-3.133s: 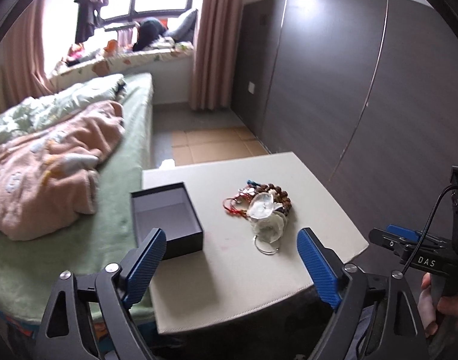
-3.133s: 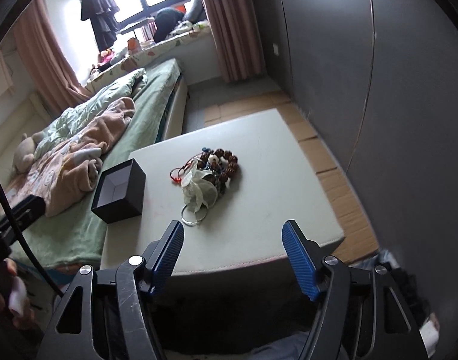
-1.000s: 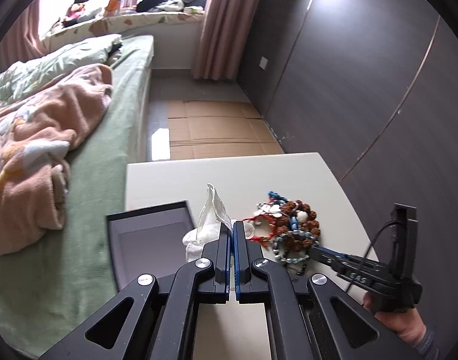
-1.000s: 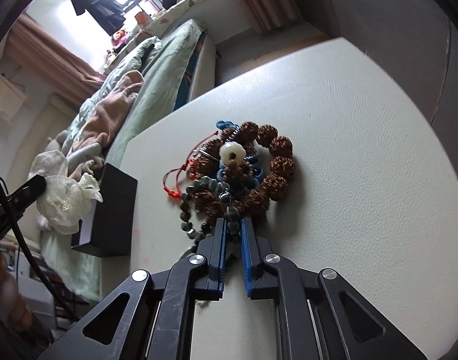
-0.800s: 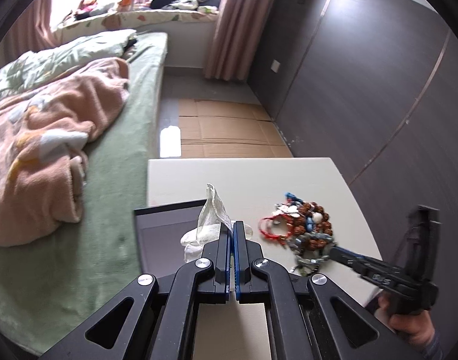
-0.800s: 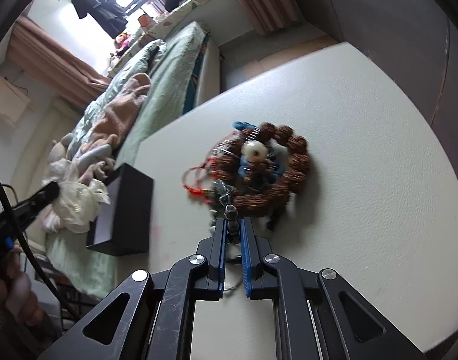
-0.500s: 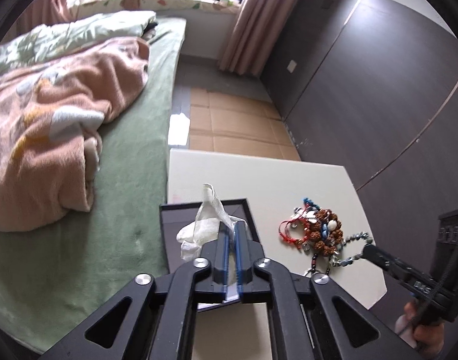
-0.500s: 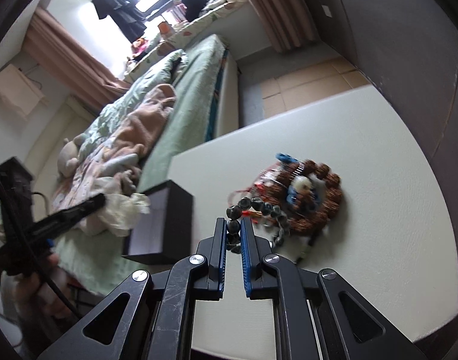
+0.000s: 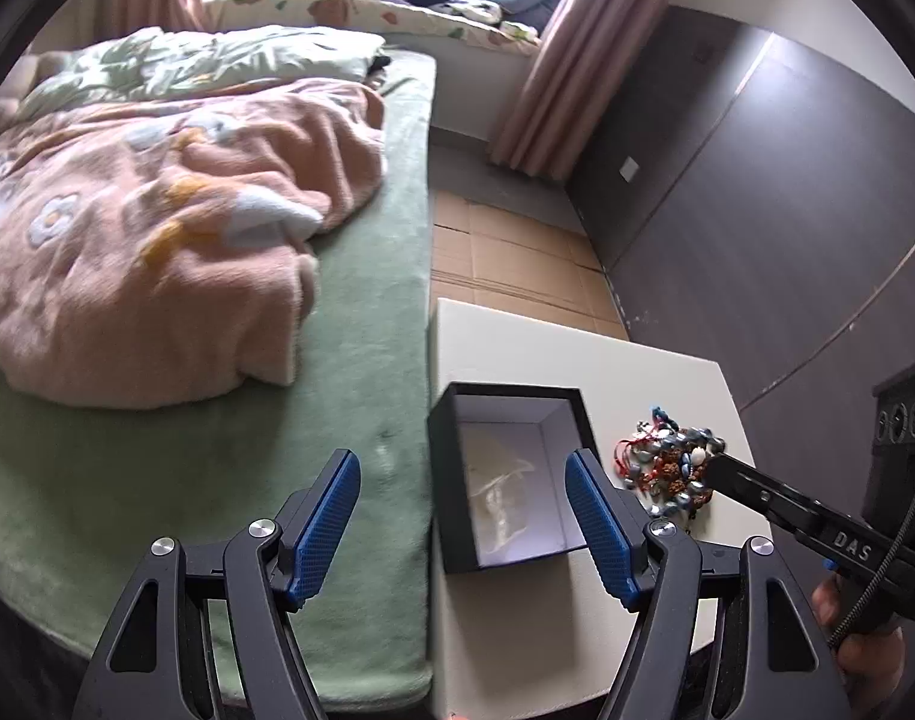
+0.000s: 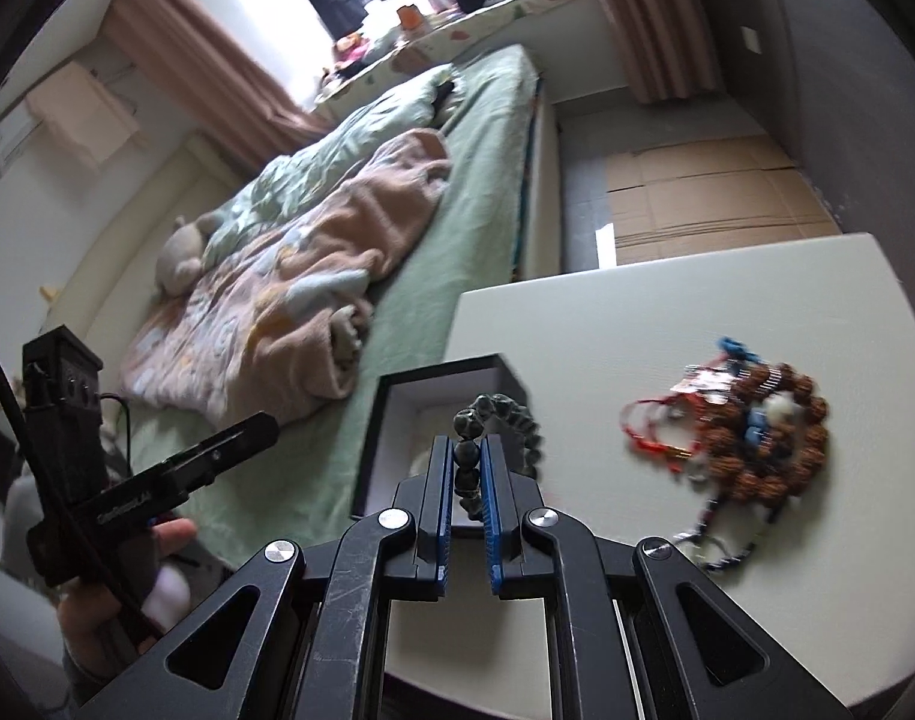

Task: Organize jewelry
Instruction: 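Lower the dark bead bracelet into the black box and open the right tool, then move the left tool to the pile and grasp the silver ring bangle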

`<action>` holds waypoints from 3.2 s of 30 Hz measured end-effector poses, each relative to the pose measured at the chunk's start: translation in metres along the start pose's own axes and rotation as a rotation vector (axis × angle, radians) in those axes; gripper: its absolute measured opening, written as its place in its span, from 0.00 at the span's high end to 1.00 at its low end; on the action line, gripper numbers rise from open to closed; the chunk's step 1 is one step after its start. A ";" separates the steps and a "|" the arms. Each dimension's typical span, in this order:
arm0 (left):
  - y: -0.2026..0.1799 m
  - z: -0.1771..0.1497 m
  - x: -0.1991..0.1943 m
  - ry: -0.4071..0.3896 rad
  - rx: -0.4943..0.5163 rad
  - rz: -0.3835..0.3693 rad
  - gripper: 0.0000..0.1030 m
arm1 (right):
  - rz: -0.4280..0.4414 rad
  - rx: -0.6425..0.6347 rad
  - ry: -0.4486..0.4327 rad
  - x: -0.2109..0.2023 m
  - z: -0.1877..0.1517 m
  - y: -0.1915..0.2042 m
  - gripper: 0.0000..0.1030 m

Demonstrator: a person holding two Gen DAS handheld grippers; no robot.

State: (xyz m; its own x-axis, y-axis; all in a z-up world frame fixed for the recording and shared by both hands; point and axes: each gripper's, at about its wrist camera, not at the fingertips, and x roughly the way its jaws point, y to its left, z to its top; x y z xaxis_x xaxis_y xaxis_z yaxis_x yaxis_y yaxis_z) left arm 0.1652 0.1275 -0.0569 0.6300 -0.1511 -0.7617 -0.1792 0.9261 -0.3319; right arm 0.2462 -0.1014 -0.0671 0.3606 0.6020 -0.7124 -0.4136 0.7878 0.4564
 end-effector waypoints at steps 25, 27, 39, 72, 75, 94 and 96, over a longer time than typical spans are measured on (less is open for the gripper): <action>-0.024 -0.016 -0.014 -0.001 0.032 0.000 0.30 | -0.159 0.108 -0.026 -0.048 0.000 -0.056 0.48; -0.038 -0.015 -0.011 0.005 0.058 -0.015 0.30 | -0.183 0.124 -0.049 -0.064 0.001 -0.067 0.48; -0.115 -0.019 0.019 0.058 0.202 -0.079 0.30 | -0.236 0.250 -0.115 -0.108 -0.027 -0.136 0.48; -0.222 -0.131 0.148 0.372 0.714 -0.080 0.51 | -0.259 0.367 -0.154 -0.122 -0.137 -0.182 0.48; -0.226 -0.134 0.148 0.357 0.749 -0.066 0.56 | -0.249 0.407 -0.139 -0.118 -0.139 -0.190 0.48; -0.212 -0.096 0.114 0.310 0.584 -0.127 1.00 | -0.270 0.400 -0.104 -0.106 -0.134 -0.187 0.48; -0.211 -0.089 0.107 0.287 0.572 -0.134 1.00 | -0.256 0.399 -0.105 -0.104 -0.133 -0.186 0.48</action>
State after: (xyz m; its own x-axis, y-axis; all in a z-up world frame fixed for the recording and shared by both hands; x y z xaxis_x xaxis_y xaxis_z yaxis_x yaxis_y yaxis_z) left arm 0.2031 -0.1153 -0.1179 0.3776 -0.2908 -0.8791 0.3672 0.9186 -0.1462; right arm 0.1747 -0.3275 -0.1487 0.4997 0.3756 -0.7805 0.0448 0.8887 0.4563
